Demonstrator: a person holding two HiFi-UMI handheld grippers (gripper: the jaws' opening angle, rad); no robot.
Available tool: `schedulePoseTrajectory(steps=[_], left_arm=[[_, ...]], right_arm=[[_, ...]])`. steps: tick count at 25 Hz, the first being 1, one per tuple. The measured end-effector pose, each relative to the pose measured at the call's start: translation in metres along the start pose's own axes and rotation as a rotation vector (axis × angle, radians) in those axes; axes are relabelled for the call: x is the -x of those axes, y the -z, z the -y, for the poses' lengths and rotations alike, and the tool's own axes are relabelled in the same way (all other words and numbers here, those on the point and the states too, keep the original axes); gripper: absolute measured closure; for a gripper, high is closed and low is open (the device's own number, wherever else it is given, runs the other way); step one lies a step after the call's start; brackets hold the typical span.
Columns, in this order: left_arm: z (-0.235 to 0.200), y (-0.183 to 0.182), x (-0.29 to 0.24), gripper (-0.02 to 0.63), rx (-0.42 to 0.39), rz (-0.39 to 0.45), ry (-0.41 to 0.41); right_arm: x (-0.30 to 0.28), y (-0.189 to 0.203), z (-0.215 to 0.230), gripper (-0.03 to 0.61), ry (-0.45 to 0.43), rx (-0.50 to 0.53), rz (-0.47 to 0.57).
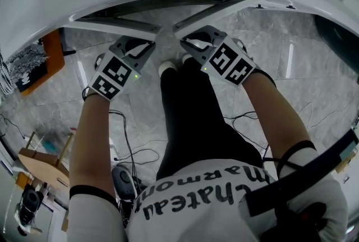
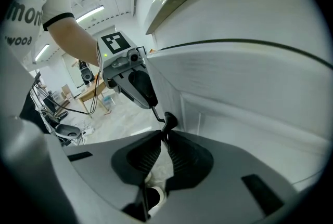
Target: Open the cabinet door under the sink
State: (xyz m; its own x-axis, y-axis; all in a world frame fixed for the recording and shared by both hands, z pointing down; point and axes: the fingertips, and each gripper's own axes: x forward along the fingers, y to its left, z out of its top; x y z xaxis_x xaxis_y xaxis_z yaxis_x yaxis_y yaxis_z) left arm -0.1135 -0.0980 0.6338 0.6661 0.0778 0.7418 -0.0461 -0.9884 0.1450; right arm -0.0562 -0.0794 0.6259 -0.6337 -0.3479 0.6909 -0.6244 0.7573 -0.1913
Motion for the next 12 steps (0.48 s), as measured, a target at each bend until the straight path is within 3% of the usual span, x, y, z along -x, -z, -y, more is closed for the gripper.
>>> schedulePoseTrajectory(steps=[12], left_arm=[[0.011, 0.014, 0.006, 0.586, -0.015, -0.032, 0.008]], right_arm=[[0.007, 0.014, -0.013, 0.538, -0.008, 0.032, -0.057]])
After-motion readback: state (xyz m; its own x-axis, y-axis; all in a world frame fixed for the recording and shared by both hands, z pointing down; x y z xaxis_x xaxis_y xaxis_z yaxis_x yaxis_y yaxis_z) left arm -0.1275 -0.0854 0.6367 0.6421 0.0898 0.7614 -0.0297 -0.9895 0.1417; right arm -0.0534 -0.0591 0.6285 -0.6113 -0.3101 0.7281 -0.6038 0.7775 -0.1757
